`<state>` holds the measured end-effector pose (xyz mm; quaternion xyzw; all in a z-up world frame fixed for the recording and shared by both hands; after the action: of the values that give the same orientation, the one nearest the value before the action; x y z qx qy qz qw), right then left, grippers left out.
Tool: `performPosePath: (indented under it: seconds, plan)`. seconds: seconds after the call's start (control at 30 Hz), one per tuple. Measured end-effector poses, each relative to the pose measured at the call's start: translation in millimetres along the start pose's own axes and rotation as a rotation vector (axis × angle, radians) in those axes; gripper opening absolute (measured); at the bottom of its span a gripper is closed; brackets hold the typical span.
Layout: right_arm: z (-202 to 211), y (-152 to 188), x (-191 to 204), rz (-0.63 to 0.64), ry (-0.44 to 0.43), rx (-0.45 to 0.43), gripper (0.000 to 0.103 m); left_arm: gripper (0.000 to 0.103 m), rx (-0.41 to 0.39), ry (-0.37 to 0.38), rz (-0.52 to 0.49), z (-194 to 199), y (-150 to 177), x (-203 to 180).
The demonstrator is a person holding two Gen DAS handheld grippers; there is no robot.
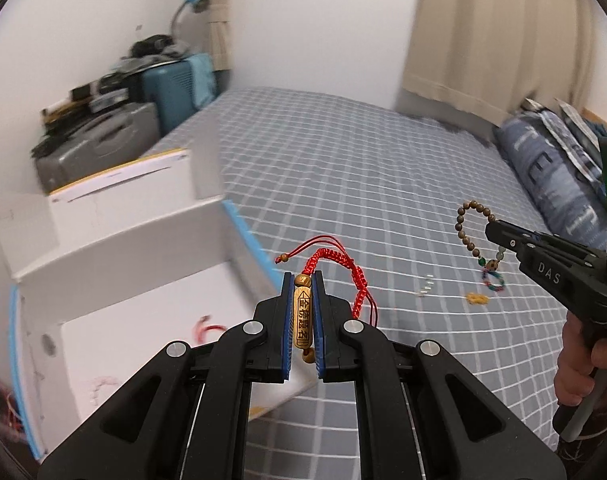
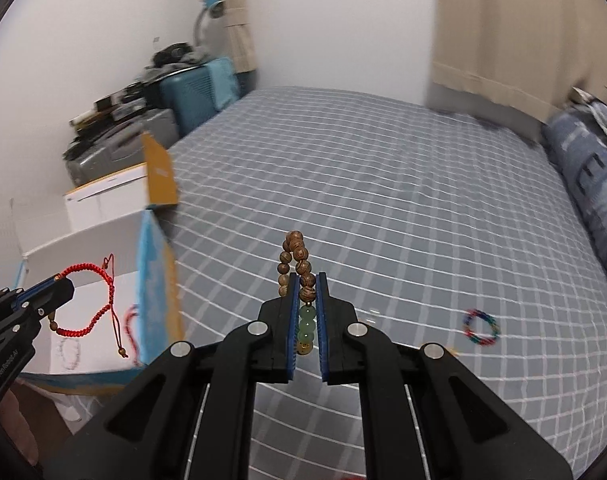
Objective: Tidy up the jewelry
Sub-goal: 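Carry both bracelets into the white cardboard box with both tools, then open both tools to release the bracelets in the box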
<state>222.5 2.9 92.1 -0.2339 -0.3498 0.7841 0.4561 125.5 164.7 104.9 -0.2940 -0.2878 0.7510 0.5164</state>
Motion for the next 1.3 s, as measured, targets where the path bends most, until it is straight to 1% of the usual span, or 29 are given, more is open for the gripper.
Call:
performPosePath:
  seconds: [0.17,0.3,0.4,0.47,0.57,0.73,0.9,1.03,1.23,1.27,1.3]
  plan:
    - [-9.9,-20.6,60.7,0.077,-0.087,-0.012,0.007,0.008,-0.003,-0.07,0.063,7.7,4.4,48.4]
    - [-20.9,-29.1,107.6,0.132,-0.152,-0.006,0.007,0.008,0.005,-0.13,0.117,12.3,13.0,88.2]
    - [-33.1,-26.4,137.2,0.164,-0.19,0.019,0.007,0.008,0.019,-0.171,0.158,13.1,22.0,118.2]
    - [-44.5,-20.8,157.0,0.182,-0.223,0.053,0.007,0.008,0.035,-0.188,0.179,9.7,27.7,134.0]
    - [-56.8,-13.0,174.8,0.206,-0.228,0.081,0.007,0.008,0.063,-0.217,0.213,3.8,40.4,154.3]
    - [-78.0,0.8,193.0,0.223,-0.243,0.142,0.007,0.008,0.107,-0.247,0.244,-7.7,57.6,175.1]
    - [-90.5,16.3,201.8,0.235,-0.253,0.196,0.007,0.008,0.148,-0.262,0.256,-17.9,69.4,181.7]
    - [-96.9,22.5,204.2,0.238,-0.255,0.222,0.007,0.008,0.176,-0.266,0.262,-25.2,76.1,183.7]
    - [-99.2,26.4,207.2,0.242,-0.27,0.233,0.01,0.01,0.196,-0.278,0.282,-28.8,79.4,187.9]
    - [-98.2,27.8,207.3,0.244,-0.273,0.237,0.012,0.01,0.196,-0.277,0.282,-28.9,79.0,187.7]
    - [-97.6,27.7,207.2,0.243,-0.275,0.238,0.019,0.01,0.196,-0.28,0.286,-28.5,79.0,187.9]
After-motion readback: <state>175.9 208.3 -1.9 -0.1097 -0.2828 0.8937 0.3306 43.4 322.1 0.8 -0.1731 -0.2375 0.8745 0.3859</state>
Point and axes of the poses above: each gripper's, at about its wrist camera, not at the fingertips, and z roughly against the way its jaws point, x to its left, y to its underside, the point moved 4 cm from there along -z, roughly the way its jaws point, and after that the axes turned 6 degrees about z, right-handed, at the moved point
